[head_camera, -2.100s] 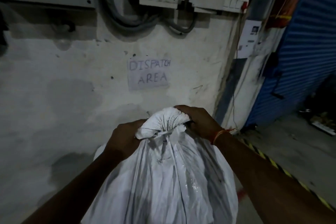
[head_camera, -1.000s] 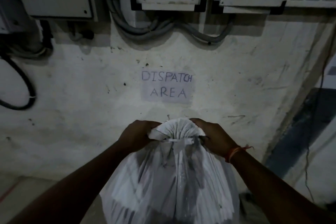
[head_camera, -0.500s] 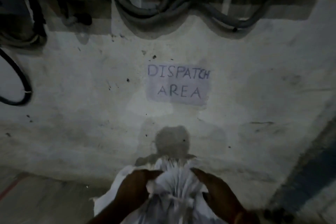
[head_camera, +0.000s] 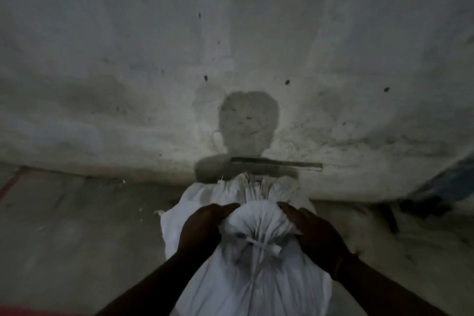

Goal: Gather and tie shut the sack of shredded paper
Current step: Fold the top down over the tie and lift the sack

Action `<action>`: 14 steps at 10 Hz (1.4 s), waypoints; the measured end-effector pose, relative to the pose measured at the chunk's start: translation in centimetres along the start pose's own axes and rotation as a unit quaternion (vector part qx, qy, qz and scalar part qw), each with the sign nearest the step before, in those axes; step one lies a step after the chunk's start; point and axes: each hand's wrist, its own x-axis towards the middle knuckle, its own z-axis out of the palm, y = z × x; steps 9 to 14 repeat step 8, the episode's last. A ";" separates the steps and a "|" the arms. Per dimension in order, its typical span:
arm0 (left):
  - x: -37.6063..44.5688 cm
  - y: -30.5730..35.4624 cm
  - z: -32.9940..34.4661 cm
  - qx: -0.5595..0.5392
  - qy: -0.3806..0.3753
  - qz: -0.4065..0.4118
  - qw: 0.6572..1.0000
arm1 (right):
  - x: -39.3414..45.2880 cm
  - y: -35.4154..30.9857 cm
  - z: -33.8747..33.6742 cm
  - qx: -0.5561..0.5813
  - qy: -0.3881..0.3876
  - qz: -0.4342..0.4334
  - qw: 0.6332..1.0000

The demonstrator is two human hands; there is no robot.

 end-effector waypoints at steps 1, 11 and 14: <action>0.7 -2.1 3.6 0.076 -0.018 0.009 0.997 | 0.6 0.9 2.9 -0.036 -0.033 0.030 0.998; 1.0 -2.4 1.1 0.133 -0.245 -0.040 0.960 | 1.8 -1.5 2.1 -0.117 -0.113 0.045 0.986; 1.0 -2.4 1.1 0.133 -0.245 -0.040 0.960 | 1.8 -1.5 2.1 -0.117 -0.113 0.045 0.986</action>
